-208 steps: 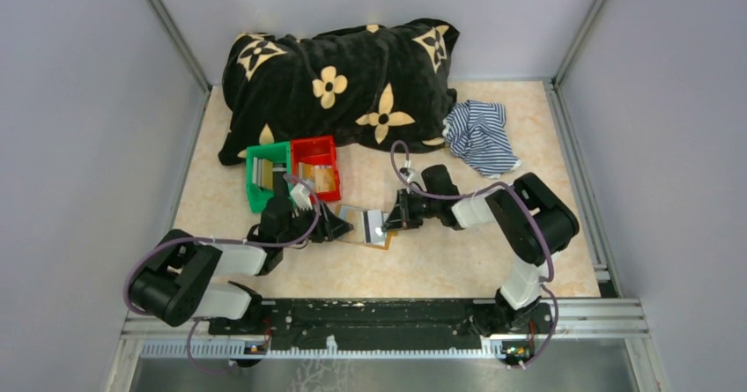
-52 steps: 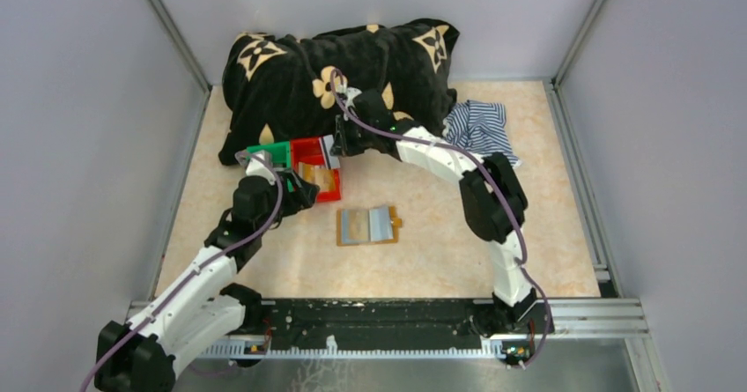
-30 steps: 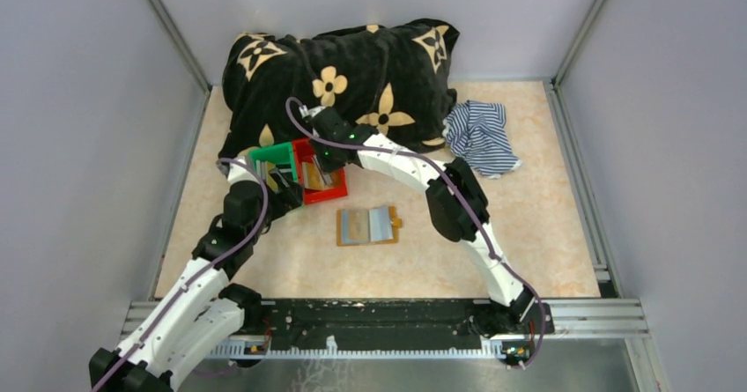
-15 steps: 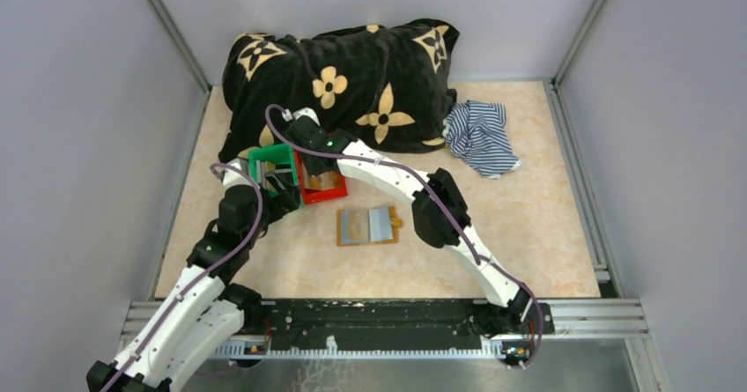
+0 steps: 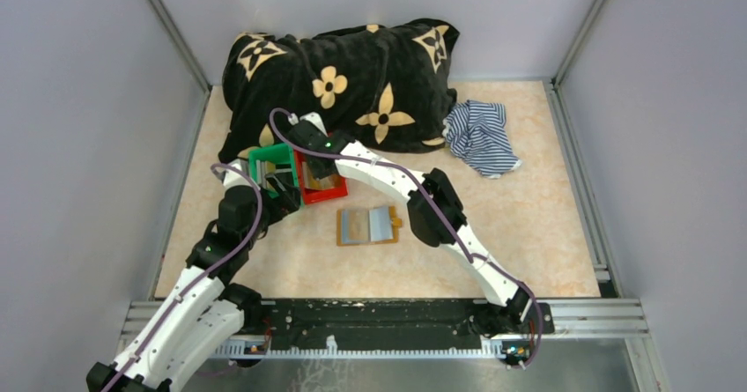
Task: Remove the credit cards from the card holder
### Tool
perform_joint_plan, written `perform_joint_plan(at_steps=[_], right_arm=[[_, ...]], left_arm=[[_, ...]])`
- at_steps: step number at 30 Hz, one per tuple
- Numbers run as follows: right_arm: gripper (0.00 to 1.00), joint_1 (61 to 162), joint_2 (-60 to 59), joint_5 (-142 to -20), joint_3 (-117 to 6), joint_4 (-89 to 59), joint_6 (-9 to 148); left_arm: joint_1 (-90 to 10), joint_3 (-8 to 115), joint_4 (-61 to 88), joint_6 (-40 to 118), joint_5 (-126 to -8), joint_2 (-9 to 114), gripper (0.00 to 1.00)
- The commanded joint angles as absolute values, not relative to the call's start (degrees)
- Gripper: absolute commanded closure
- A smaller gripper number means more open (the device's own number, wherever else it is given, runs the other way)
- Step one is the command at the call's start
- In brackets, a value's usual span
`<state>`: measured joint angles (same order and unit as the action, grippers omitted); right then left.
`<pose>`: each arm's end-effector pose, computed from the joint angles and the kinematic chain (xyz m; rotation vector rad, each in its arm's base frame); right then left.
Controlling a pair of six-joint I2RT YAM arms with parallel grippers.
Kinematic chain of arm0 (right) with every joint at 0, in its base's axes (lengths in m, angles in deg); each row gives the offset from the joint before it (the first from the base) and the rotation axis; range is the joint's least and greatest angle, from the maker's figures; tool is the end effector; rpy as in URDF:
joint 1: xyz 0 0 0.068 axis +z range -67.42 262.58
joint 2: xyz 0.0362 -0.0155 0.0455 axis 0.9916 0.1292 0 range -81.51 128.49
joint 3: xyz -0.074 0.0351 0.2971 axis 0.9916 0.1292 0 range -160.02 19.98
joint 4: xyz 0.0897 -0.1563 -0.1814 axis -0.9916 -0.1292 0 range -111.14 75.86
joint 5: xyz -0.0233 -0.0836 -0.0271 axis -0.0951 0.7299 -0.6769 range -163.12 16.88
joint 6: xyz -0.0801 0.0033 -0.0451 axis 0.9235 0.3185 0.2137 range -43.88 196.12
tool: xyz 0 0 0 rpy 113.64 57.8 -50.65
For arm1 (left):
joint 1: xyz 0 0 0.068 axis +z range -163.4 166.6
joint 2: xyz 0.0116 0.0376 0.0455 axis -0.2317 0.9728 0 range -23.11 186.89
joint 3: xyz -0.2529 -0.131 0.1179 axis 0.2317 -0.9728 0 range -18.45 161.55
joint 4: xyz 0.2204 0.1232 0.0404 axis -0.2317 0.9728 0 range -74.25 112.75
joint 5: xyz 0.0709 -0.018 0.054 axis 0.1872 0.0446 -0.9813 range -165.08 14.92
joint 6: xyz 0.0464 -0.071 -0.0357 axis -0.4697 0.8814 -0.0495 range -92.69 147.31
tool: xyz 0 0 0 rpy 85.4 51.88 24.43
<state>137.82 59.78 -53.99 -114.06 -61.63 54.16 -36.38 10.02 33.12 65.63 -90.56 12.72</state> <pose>0.3567 0.4665 0.2065 -0.5772 2.3902 0.1633 0.1563 -0.0424 0.2540 -0.4402 1.9615 -0.4198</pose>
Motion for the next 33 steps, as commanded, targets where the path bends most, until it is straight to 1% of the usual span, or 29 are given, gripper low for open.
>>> perform_joint_plan(at_steps=[1, 12, 28, 33], right_arm=[[1.0, 138.1, 60.6, -56.0, -116.7, -59.7, 52.4], [1.0, 139.0, 62.0, -58.1, -117.7, -57.5, 51.3], [1.0, 140.4, 64.9, -52.9, -117.8, -57.7, 50.6], [1.0, 140.7, 65.4, -53.3, -117.1, -57.0, 50.1]], left_arm=[[-36.1, 11.9, 35.3, 65.9, -89.6, 11.8, 0.05], [-36.1, 11.4, 38.0, 66.5, -89.4, 9.1, 0.05], [-36.1, 13.6, 42.3, 66.5, -89.1, 7.7, 0.05], [-36.1, 13.5, 43.3, 66.3, -89.4, 7.4, 0.05]])
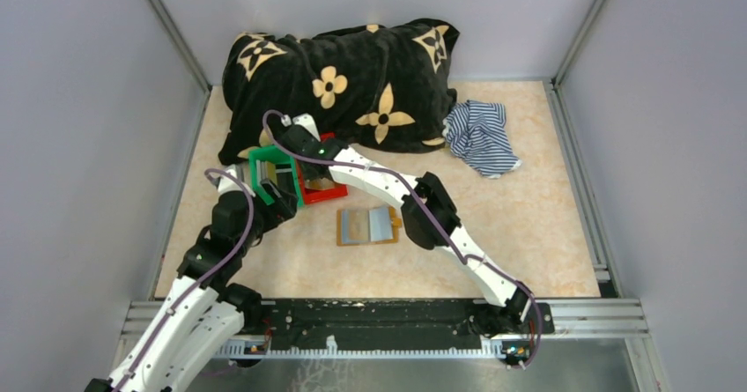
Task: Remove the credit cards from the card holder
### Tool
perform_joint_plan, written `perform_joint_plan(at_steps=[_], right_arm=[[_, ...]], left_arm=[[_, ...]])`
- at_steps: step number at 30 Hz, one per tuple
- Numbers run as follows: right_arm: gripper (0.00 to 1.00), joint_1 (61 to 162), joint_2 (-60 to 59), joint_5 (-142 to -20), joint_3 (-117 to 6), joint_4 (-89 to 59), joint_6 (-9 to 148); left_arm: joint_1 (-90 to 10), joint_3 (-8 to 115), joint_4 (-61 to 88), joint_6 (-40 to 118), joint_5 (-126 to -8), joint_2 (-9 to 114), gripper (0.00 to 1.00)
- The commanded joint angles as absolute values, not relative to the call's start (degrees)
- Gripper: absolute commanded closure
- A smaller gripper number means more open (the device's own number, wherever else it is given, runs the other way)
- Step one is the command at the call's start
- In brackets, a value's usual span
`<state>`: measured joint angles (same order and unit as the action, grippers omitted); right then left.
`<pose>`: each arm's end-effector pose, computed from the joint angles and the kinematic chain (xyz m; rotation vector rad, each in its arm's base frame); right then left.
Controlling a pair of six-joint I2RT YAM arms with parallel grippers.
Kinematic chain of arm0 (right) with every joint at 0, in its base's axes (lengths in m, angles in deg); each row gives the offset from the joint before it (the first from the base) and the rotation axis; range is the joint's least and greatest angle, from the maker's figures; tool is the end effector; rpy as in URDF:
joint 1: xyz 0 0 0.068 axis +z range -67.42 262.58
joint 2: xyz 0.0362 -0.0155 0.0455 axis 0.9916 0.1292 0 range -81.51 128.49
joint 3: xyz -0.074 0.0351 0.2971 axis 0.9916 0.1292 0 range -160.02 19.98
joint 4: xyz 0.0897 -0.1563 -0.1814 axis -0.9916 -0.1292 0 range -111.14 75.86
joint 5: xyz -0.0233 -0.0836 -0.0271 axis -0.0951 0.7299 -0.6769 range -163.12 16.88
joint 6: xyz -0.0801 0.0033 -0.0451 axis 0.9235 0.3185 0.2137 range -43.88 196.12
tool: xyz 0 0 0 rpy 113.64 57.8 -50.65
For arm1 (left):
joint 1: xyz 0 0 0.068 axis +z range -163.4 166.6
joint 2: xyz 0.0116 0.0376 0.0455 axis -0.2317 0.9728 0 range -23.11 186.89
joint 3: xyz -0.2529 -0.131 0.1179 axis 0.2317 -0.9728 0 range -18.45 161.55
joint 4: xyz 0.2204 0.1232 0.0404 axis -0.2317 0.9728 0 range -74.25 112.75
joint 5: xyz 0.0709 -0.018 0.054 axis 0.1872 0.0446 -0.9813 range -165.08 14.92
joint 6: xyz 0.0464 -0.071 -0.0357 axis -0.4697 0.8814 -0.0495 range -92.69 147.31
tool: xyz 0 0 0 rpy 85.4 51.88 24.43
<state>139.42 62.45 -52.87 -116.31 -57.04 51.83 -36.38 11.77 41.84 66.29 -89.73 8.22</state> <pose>0.3542 0.4898 0.2007 -0.5229 2.3362 0.2325 0.1372 -0.0356 0.2547 -0.4443 2.0058 -0.4179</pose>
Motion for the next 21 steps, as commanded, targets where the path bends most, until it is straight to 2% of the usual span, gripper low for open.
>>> perform_joint_plan(at_steps=[1, 3, 10, 21], right_arm=[[1.0, 140.7, 65.4, -53.5, -116.6, -56.6, 50.0], [0.97, 140.7, 65.4, -53.8, -116.1, -56.2, 49.8], [0.74, 140.8, 63.3, -55.5, -113.3, -54.2, 49.8], [0.66, 141.6, 60.2, -56.6, -110.1, -51.5, 50.0]], left_arm=[[-36.1, 13.3, 43.5, 66.5, -89.3, 7.3, 0.05], [-36.1, 13.0, 43.9, 66.7, -89.1, 6.6, 0.05], [-36.1, 11.8, 44.1, 67.0, -89.6, 5.8, 0.05], [-36.1, 10.8, 42.5, 66.9, -88.4, 7.2, 0.05]])
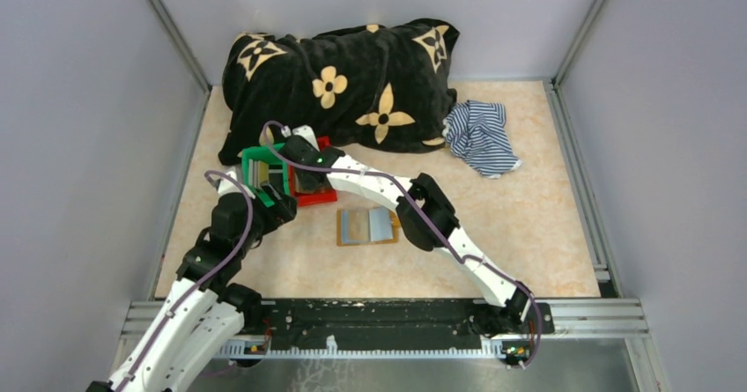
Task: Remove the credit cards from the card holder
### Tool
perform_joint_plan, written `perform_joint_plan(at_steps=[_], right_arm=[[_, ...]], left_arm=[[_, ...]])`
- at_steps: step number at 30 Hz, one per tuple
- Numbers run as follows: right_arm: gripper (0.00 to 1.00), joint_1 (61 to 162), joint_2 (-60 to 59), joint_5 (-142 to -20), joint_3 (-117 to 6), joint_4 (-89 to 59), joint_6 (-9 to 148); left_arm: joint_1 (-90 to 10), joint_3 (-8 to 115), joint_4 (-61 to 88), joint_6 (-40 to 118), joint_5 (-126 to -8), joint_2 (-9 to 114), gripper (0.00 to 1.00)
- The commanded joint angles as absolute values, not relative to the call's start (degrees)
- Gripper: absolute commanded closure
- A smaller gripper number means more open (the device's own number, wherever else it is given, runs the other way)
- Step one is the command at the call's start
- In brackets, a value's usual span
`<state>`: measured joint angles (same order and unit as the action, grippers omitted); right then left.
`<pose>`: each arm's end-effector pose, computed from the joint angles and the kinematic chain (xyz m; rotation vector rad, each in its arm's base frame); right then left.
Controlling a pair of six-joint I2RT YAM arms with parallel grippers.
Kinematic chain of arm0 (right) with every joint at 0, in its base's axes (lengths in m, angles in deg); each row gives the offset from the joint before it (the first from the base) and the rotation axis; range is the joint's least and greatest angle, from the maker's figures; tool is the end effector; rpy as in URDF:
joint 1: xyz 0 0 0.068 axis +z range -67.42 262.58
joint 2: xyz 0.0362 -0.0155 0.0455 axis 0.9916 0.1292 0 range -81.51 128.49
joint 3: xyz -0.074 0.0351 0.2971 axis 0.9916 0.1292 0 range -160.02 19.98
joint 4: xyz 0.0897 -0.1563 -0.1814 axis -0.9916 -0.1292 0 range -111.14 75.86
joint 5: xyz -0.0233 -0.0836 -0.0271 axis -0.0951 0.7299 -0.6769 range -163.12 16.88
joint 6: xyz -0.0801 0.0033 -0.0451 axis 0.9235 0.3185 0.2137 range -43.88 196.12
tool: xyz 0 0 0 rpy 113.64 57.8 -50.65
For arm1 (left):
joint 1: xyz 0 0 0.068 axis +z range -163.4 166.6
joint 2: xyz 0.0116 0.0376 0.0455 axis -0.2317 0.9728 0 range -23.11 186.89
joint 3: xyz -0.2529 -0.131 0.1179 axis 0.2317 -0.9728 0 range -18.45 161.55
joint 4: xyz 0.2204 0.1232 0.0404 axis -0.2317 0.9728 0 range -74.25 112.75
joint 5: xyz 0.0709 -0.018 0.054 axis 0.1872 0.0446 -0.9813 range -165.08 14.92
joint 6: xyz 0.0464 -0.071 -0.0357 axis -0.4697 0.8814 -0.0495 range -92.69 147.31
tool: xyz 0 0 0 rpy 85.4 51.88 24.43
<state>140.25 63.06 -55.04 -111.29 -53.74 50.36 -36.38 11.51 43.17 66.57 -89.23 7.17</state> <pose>0.3442 0.4958 0.1693 -0.5465 2.3862 0.2554 0.1331 -0.0346 0.2519 -0.4447 2.0173 -0.4243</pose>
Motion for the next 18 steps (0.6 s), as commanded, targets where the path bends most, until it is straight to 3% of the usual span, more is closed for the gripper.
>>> perform_joint_plan(at_steps=[1, 18], right_arm=[[0.65, 141.7, 59.6, -56.6, -109.7, -51.2, 50.0], [0.65, 143.2, 55.1, -54.9, -108.9, -50.7, 51.7]], left_arm=[[-36.1, 10.7, 42.4, 67.0, -88.4, 7.2, 0.05], [-36.1, 9.7, 40.8, 66.5, -86.9, 8.0, 0.04]])
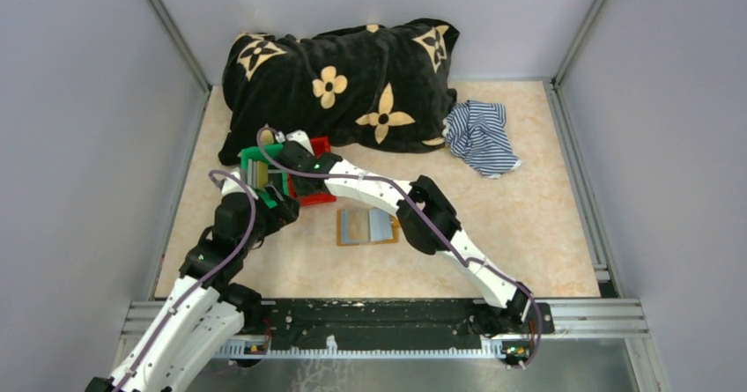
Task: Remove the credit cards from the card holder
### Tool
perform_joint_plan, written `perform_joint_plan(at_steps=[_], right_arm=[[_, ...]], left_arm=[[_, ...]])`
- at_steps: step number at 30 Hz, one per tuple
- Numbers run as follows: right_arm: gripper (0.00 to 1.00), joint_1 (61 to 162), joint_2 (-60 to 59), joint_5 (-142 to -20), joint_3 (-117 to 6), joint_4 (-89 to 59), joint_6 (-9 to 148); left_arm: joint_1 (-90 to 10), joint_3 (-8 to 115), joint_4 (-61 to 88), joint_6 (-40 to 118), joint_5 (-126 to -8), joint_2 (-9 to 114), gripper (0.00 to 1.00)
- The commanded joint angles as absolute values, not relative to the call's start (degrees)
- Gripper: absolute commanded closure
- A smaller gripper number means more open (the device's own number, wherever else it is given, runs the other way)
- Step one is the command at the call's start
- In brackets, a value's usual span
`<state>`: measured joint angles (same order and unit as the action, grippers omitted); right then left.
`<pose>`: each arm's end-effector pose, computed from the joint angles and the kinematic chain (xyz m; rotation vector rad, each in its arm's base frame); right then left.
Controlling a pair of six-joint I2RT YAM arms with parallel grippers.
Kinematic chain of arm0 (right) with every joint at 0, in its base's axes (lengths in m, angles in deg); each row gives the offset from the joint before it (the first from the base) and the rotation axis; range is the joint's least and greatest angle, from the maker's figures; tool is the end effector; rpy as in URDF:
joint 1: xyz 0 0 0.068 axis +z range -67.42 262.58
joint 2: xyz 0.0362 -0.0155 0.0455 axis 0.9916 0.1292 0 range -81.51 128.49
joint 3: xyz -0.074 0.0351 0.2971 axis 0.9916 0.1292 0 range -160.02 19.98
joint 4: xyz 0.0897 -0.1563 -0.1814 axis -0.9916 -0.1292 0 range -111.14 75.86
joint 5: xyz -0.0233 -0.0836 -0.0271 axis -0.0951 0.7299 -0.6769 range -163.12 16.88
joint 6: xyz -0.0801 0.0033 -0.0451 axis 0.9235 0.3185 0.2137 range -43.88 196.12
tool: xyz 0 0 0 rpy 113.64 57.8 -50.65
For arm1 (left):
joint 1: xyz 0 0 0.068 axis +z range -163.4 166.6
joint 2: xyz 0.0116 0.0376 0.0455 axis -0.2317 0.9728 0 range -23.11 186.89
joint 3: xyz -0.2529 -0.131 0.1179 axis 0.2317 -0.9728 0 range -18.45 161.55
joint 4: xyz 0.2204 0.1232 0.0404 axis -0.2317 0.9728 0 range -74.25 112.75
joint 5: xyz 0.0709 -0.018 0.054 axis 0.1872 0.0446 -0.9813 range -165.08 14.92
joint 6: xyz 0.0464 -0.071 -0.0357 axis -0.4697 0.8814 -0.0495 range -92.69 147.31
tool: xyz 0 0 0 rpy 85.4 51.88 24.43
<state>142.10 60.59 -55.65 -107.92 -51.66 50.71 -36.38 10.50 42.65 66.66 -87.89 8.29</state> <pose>0.3247 0.5027 0.1776 -0.5902 2.3662 0.2944 0.1355 -0.0377 0.2440 -0.4343 2.0525 -0.4328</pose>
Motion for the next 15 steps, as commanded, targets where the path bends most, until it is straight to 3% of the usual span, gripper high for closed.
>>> perform_joint_plan(at_steps=[1, 15], right_arm=[[0.65, 143.2, 55.1, -54.8, -108.9, -50.8, 51.8], [0.65, 143.9, 53.6, -54.1, -109.6, -51.7, 52.3]], left_arm=[[-36.1, 9.6, 40.7, 66.6, -86.7, 8.0, 0.05], [-36.1, 9.3, 40.0, 66.2, -86.4, 7.5, 0.05]])
